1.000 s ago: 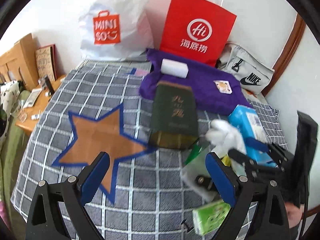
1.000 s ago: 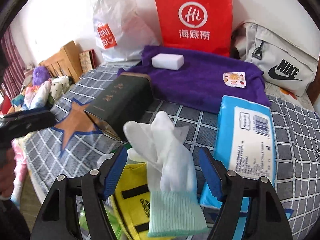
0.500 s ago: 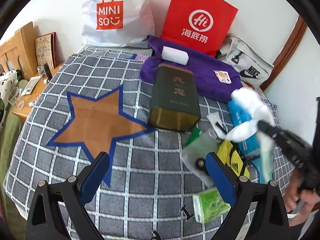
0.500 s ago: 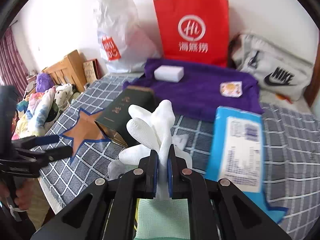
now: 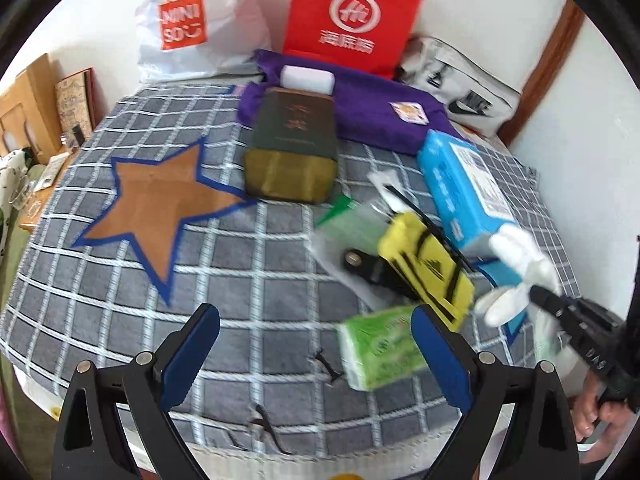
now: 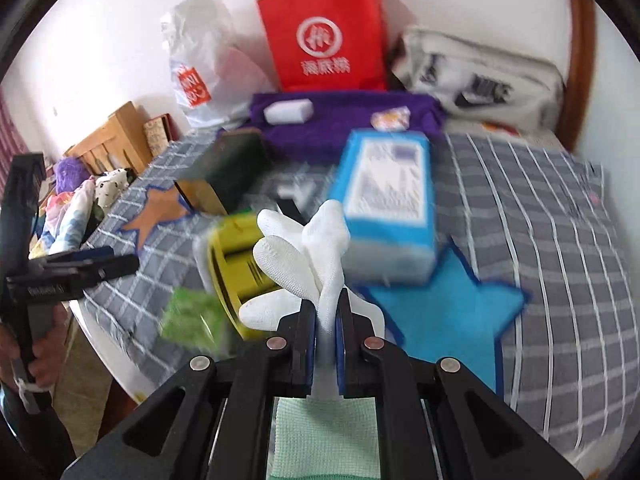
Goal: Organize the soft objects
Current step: 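Grasp the green tissue pack with the left tool while the right tool holds the glove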
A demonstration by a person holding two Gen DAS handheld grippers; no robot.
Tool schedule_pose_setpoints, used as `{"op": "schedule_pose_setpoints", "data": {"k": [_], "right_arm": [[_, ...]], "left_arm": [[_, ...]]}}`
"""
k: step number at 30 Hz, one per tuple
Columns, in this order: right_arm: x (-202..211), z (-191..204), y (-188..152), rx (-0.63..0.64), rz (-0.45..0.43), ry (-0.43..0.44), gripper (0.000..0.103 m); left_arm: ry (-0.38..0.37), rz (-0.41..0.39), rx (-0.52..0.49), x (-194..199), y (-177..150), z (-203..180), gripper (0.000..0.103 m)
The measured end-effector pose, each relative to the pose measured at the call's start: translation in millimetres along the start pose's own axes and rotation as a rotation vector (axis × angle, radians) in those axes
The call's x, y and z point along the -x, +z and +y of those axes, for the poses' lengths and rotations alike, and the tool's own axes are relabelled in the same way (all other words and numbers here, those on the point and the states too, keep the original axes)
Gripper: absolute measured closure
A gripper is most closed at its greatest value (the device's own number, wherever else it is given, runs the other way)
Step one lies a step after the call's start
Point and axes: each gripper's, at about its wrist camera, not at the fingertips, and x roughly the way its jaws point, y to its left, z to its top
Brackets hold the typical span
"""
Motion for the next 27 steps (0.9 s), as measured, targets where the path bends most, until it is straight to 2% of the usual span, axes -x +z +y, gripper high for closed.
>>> {"op": "schedule_pose_setpoints", "data": {"k": [5,8,11,12,17,19,25,27], "right_arm": [[-9,-18,-24,-0.025,0.023,-0.059,0.091],[-18,-27,-31,-0.055,0.032,-0.048,0.091],[-26,-30,-36,-0.069,0.044,-0.033,0.075],[-29,-30,-37,-0.068,0.050,-0.030,0.067],[-35,-28,-43,-0.043,0.043,-0.017,0.059],[-36,-23,-44,-0.022,0.039,-0.005,0.049],[-38,-19,-46,0.009,0.024,-0.033,0.047],[-38,-18,-45,0.015,0.026,-0.044,0.055]], "left_arm": [[-0.030,0.051,-0.055,-17,-12,-27,0.005],[-0.026,0.065,-0.082,-25,-18,-40,0.005],[-0.005,0.084,-0.105,-34,-20,-46,0.005],[0.000,0.095,-0.104,-38,-21,-47,0.005],[0.000,0.145,-0.088,-56,-23,-50,0.005],[-0.003,0.160,-0.093,-62,-25,-53,0.005],[-0.002,0.165,-0.126,-68,-25,-60,0.005],[-0.013,0.161,-0.124,-66,-25,-58,0.009]]}}
